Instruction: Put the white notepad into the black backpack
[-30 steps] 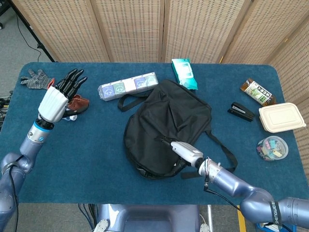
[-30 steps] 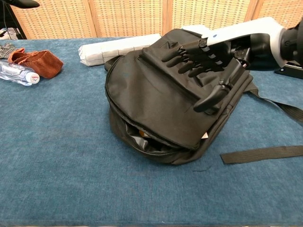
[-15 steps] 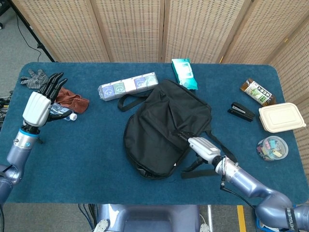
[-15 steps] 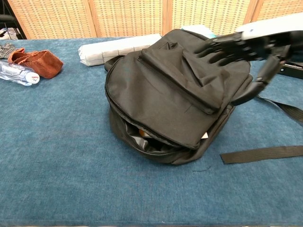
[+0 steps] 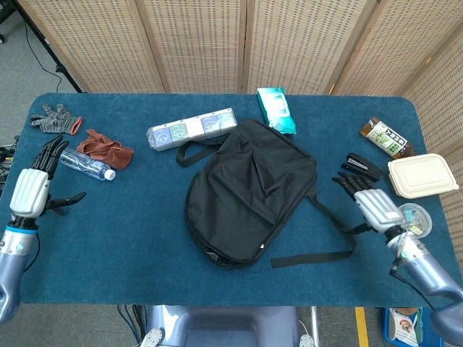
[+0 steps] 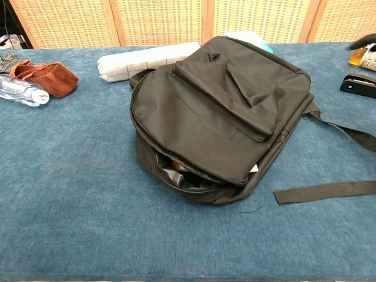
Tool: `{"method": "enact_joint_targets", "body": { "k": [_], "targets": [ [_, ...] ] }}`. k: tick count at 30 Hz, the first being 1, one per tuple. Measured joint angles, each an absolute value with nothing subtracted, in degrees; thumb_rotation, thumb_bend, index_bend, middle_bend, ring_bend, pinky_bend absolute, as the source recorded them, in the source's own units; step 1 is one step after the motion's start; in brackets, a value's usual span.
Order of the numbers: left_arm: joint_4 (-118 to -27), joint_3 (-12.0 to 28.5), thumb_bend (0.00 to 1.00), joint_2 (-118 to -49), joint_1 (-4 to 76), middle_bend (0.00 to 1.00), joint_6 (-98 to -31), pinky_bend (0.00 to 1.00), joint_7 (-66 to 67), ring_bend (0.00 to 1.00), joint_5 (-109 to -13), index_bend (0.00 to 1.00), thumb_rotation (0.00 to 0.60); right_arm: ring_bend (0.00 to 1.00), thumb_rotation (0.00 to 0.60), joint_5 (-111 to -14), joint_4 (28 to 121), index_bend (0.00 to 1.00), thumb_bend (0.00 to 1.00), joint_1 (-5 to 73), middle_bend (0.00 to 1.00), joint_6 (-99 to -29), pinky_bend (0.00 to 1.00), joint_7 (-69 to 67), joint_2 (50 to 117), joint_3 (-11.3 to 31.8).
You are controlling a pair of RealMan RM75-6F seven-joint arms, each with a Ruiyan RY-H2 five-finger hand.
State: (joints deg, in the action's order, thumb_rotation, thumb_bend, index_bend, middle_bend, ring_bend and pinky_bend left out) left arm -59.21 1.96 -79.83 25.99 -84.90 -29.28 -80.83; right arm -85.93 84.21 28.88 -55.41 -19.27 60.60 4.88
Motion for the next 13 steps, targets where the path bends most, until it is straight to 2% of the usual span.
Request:
{"method": "enact_joint_targets", "body": {
  "k": [3, 6, 13],
  "targets": [
    [-67.2, 1.8, 0.00, -76.9, 23.0, 0.00, -84.4, 0.10, -23.3, 0.00, -78.5, 0.00, 0.600, 0.00, 0.600, -86.2, 77.3, 0.00, 0.00, 24.8, 0.00, -61.8, 0.00, -18.1, 62.5, 3.8],
    [-72.9, 1.8, 0.00, -74.6, 20.4, 0.00, -84.3, 0.08, -17.5, 0.00, -76.2, 0.00, 0.600, 0.00, 0.600, -85.9, 74.3, 0.00, 0.00, 21.7, 0.00, -65.4, 0.00, -16.9, 64.0, 3.1],
    [-83.4, 2.1, 0.00, -70.7, 16.3, 0.00, -84.6, 0.00, -9.3, 0.00, -72.1, 0.00, 0.600, 0.00, 0.600, -83.2, 74.2, 0.00, 0.00, 16.5, 0.00, -70.2, 0.00, -15.3, 65.2, 2.4]
  ]
}}
